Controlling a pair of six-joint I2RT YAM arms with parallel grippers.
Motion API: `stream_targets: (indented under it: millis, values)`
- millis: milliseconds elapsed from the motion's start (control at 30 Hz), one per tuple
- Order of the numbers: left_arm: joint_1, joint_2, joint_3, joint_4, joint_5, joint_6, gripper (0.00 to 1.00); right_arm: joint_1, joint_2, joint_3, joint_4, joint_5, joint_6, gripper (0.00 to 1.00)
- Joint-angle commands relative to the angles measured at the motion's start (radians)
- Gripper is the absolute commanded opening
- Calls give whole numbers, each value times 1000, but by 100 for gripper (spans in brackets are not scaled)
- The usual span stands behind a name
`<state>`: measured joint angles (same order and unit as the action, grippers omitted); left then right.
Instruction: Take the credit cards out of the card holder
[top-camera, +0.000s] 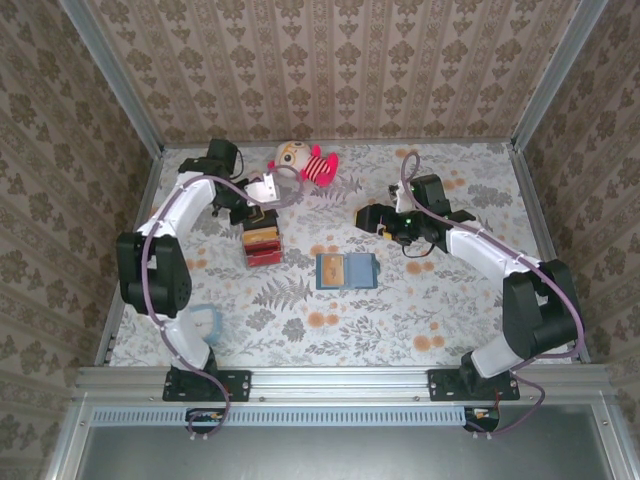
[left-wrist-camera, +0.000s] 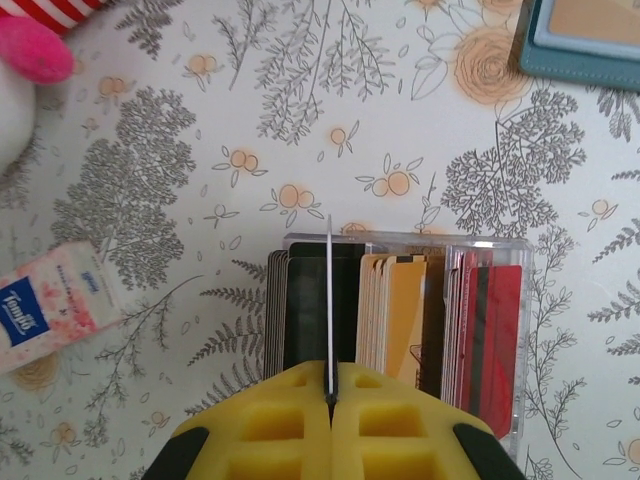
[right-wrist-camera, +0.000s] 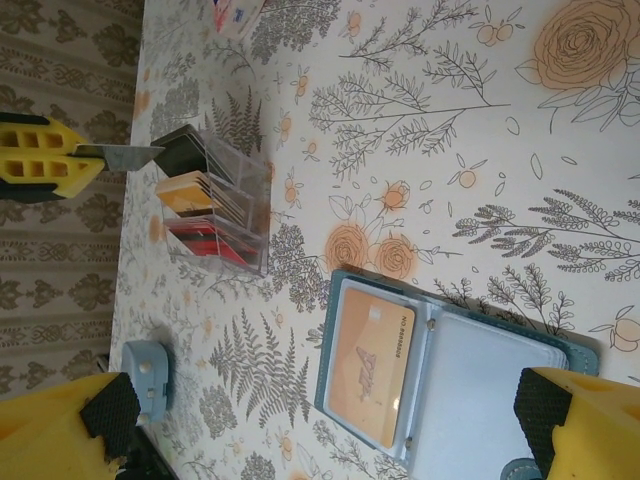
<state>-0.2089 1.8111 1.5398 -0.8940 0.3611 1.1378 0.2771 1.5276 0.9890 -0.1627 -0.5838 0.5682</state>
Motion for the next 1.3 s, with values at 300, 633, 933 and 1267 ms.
stream_targets:
  millis: [300, 633, 933, 1267]
  values:
    - [-4, 111, 98, -91, -70, 53, 0, -12, 16, 34, -33, -43, 10, 100]
    - [-25, 171, 141, -95, -146, 24, 18, -12, 25, 31, -23, -62, 22, 100]
    - [-21, 116, 144, -23, -143, -19, 34, -13, 34, 34, -18, -68, 27, 100]
    - [-21, -109, 0, 366, -64, -419, 44, 6, 42, 43, -24, -67, 47, 100]
